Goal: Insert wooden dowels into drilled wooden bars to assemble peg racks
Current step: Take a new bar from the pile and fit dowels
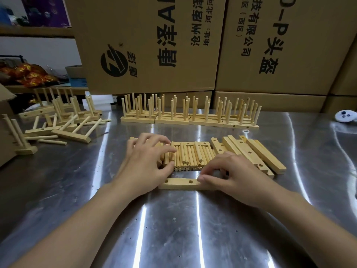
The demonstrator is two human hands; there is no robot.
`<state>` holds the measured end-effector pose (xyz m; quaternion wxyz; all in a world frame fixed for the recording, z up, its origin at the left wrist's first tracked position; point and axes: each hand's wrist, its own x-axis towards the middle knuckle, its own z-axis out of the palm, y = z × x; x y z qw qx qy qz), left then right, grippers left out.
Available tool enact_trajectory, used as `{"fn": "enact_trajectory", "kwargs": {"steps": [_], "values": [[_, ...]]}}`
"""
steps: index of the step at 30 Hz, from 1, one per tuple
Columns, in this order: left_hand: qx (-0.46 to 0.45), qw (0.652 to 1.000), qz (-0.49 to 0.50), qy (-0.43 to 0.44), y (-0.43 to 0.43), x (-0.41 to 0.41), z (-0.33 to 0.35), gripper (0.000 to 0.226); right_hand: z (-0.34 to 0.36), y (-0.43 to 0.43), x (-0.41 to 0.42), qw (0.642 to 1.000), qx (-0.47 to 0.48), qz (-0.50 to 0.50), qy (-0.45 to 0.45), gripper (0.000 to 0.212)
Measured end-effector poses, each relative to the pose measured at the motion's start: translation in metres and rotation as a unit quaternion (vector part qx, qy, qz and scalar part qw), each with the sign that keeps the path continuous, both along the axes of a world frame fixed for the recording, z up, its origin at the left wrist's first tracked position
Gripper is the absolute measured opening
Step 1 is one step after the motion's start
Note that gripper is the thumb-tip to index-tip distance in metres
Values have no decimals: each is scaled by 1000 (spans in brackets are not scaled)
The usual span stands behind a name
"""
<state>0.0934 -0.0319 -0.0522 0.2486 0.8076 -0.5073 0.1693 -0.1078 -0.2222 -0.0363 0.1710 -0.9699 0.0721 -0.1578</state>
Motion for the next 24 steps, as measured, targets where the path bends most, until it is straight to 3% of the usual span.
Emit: {"fn": "enact_trajectory", "kwargs": {"steps": [5,9,11,13,15,17,19,21,24], "values": [[30,999,8,10,0,4,-3,41,2,0,0,1000,-7,-16,-9,61],[27,999,-19,-3,1,6,-2,46,2,1,0,999,-16,-22,-31,48],[21,999,-33,-12,3,4,0,36,3,1,0,999,-18,-23,-43,43],[-2,999,-44,-31,4,-2,4,28,4,1,-1,998,-22,-23,-55,42],[-91,994,-65,-13,2,-13,11,26,5,1,-1,996,-19,-24,-87,37],[-247,957,-97,120,0,-27,21,26,6,3,-2,991,8,-25,-134,38],[-347,873,-133,317,-1,-40,33,25,7,6,-1,981,64,-14,-183,51],[-368,803,-143,447,-2,-49,38,24,9,11,0,968,121,10,-221,53],[-369,743,-147,539,-4,-55,37,24,13,18,0,957,115,30,-265,32]]}}
